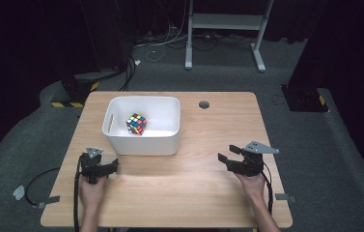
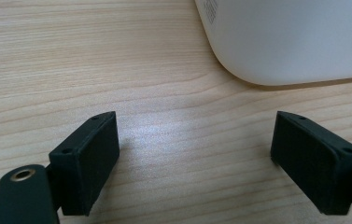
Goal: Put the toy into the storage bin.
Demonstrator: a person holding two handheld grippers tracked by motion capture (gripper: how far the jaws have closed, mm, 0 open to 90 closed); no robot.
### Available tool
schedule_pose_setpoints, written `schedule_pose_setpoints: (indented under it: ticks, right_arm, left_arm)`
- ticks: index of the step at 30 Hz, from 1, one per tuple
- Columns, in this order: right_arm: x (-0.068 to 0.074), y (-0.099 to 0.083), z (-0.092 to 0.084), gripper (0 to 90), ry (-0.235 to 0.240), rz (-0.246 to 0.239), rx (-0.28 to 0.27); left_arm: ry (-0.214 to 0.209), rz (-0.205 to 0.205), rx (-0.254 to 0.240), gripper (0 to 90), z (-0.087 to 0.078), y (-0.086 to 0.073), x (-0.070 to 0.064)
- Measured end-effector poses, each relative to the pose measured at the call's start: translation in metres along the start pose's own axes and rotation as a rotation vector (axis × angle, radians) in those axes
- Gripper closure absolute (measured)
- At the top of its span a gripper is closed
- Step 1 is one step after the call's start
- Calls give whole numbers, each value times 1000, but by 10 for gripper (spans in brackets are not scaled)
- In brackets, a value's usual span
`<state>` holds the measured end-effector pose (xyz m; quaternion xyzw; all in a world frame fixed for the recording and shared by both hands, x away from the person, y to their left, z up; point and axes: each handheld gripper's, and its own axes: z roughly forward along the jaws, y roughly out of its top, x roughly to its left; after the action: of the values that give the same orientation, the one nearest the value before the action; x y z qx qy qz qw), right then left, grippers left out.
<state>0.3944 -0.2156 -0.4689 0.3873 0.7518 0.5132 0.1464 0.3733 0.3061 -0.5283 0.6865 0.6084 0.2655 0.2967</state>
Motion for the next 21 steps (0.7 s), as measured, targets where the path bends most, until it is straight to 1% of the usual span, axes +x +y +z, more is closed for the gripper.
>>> schedule_pose_setpoints:
  ticks: [8, 17, 21]
  right_arm:
    - [-4, -7, 3, 333, -16, 11, 16]
    - [-8, -11, 6, 332, -19, 19, 28]
    - [-10, -13, 8, 333, -24, 31, 38]
  left_arm:
    - [0, 0, 0, 155, 0, 0, 0]
    - [0, -1, 0, 155, 0, 0, 0]
    - [0, -1, 0, 155, 0, 0, 0]
